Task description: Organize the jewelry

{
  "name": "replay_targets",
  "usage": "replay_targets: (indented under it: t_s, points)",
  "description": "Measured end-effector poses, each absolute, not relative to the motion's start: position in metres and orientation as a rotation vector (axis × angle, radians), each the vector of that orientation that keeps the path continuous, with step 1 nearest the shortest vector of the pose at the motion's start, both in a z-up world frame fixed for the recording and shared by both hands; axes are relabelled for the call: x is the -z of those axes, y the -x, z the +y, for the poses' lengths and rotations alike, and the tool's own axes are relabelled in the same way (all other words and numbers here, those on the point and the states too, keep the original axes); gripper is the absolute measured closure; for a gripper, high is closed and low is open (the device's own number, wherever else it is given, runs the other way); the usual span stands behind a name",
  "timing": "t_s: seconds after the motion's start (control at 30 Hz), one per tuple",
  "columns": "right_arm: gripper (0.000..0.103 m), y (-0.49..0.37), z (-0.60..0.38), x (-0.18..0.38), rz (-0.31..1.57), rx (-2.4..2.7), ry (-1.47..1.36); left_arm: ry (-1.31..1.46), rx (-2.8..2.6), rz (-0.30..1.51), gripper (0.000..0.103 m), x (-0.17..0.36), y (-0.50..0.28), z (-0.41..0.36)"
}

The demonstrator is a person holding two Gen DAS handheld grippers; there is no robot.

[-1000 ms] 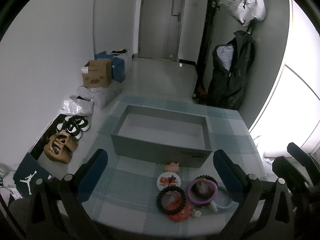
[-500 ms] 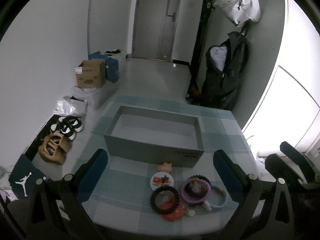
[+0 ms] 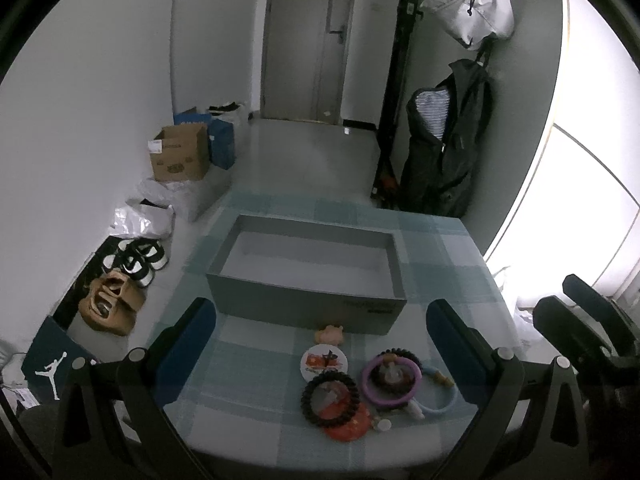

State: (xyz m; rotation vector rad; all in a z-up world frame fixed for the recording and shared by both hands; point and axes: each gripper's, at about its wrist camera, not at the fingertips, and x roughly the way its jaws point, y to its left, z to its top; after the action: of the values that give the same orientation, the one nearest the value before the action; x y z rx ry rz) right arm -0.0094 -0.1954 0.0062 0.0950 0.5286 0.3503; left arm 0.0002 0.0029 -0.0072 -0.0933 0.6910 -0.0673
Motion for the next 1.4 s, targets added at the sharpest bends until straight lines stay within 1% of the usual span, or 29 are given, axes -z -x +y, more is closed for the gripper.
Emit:
replay_targets:
  t_s: [0.7,1.17,1.4]
  points:
    - [0.0,0.007,-0.2,-0.001,0.543,-0.372,-0.111,0.107,0.078,0.718,0.001,0.011,-0.005,0.007]
    - [0.0,-0.016,-0.207,0.02,0.664,-0.342,-0.115,0.113,0.199,0.923,0.001,0.047,-0.008,0.019]
    - [0.0,-0.031,-0.214,0.026,0.701,-0.324,-0.139,-0.022,0.242,1.012,0.001,0.067,-0.002,0.004]
